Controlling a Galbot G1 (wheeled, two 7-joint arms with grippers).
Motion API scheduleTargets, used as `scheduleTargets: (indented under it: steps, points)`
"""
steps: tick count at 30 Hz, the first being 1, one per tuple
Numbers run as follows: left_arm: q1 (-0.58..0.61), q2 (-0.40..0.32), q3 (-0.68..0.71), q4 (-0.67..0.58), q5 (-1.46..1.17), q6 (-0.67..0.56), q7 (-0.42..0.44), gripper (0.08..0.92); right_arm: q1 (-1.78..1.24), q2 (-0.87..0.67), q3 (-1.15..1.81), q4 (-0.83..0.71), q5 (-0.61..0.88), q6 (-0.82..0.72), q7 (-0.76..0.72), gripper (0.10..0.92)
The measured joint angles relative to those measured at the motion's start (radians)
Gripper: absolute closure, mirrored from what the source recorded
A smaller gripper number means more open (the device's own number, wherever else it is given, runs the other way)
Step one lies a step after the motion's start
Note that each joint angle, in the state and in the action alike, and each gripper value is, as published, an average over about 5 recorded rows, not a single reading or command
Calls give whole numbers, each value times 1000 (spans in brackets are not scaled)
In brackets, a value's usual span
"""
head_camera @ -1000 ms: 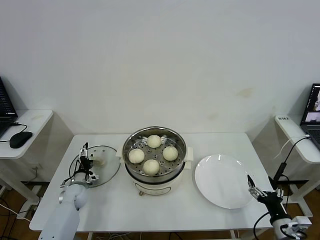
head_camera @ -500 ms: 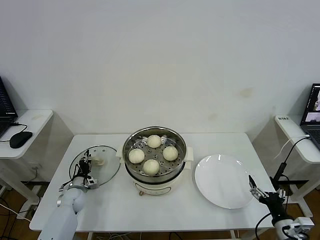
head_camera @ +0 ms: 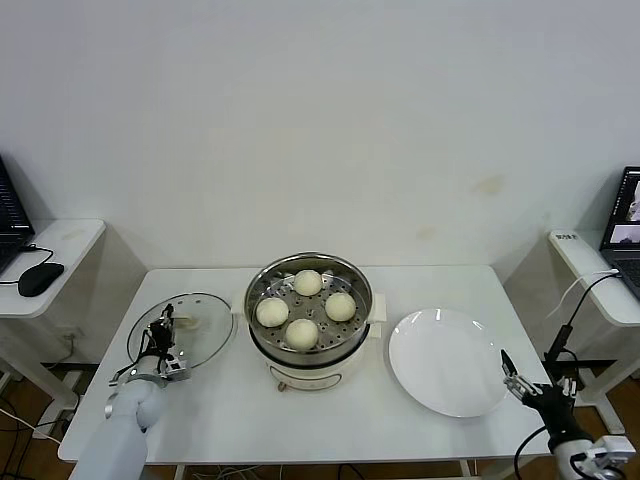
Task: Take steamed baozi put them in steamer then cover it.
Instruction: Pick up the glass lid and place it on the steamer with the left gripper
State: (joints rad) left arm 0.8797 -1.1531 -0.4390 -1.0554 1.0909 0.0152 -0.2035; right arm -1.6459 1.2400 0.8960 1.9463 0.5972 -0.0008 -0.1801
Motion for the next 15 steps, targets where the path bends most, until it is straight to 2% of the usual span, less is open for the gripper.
scheduleTargets:
  steps: [7, 15]
  points:
    - [106, 27, -48, -183, -6, 52, 70, 853, 5, 12, -6, 18, 2, -19, 0, 203]
    - [236, 23, -123, -447, 10, 151, 169, 853, 7, 44, -2, 35, -11, -38, -5, 203]
